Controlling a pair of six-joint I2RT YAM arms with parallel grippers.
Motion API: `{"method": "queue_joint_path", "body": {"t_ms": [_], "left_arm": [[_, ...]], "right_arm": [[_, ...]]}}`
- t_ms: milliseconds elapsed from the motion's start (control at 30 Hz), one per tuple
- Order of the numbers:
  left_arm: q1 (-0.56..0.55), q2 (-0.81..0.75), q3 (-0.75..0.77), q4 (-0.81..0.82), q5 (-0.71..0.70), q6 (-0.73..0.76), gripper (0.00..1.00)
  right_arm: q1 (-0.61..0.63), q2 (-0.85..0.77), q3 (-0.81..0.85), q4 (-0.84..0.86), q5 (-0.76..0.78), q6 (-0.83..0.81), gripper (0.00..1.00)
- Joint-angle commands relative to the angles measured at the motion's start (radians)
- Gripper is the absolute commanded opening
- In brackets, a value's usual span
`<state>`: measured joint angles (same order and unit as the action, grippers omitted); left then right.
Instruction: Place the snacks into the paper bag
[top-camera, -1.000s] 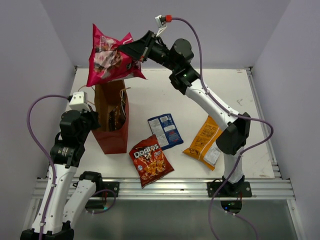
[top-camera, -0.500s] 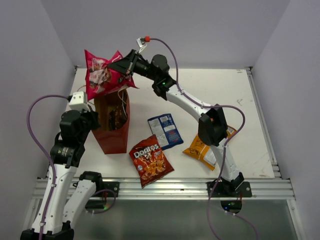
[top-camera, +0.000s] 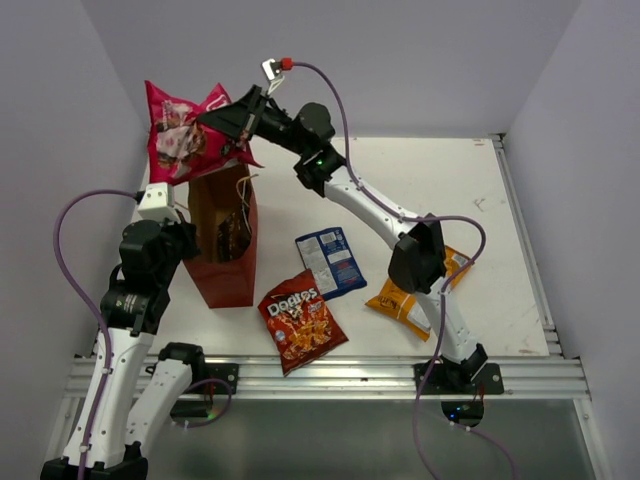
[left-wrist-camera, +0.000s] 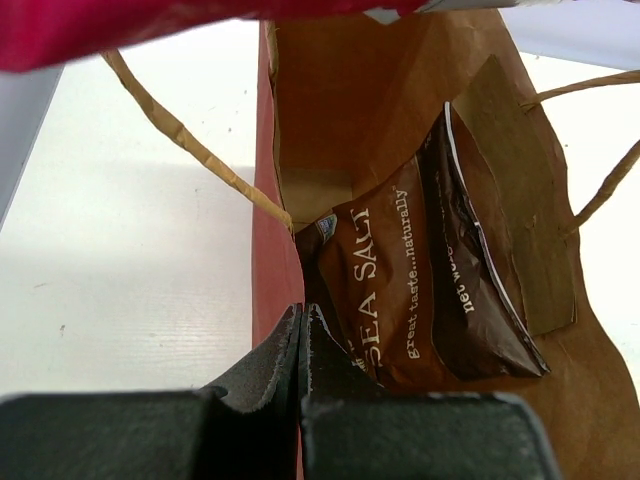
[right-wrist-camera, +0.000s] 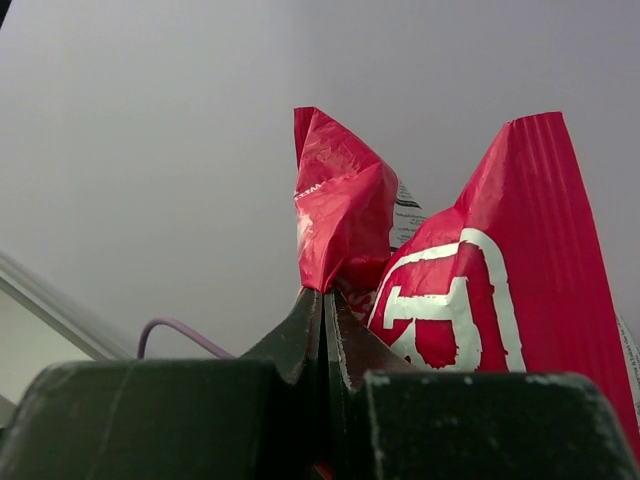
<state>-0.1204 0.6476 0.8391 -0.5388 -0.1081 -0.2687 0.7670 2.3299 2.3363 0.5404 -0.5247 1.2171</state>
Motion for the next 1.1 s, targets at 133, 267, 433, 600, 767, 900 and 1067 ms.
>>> {"method": "queue_joint_path", "body": {"t_ms": [133, 267, 433, 600, 767, 900, 1067], "left_arm": [[-0.004, 0.001, -0.003, 0.02, -0.005, 0.017, 0.0], [-0.004, 0.001, -0.003, 0.02, -0.005, 0.016, 0.0], [-0.004, -0.005, -0.003, 0.019, -0.007, 0.016, 0.0], [-0.004, -0.011, -0.005, 0.02, -0.013, 0.014, 0.0], [-0.004, -0.011, -0.005, 0.019, -0.024, 0.014, 0.0], [-0.004, -0.011, -0.006, 0.019, -0.028, 0.013, 0.0], [-0.004, -0.011, -0.003, 0.016, -0.035, 0.014, 0.0]], "right_arm": [[0.048, 0.026, 0.008, 0.104, 0.015, 0.076, 0.0], [0.083, 0.071, -0.002, 0.135, 0.014, 0.11, 0.0], [0.115, 0.085, -0.003, 0.125, -0.003, 0.117, 0.0], [0.13, -0.051, -0.236, 0.138, 0.003, 0.055, 0.0], [0.13, -0.171, -0.411, 0.095, 0.009, -0.048, 0.0], [0.13, -0.233, -0.459, 0.069, 0.003, -0.091, 0.0], [0.13, -0.289, -0.486, 0.027, 0.002, -0.139, 0.0]]}}
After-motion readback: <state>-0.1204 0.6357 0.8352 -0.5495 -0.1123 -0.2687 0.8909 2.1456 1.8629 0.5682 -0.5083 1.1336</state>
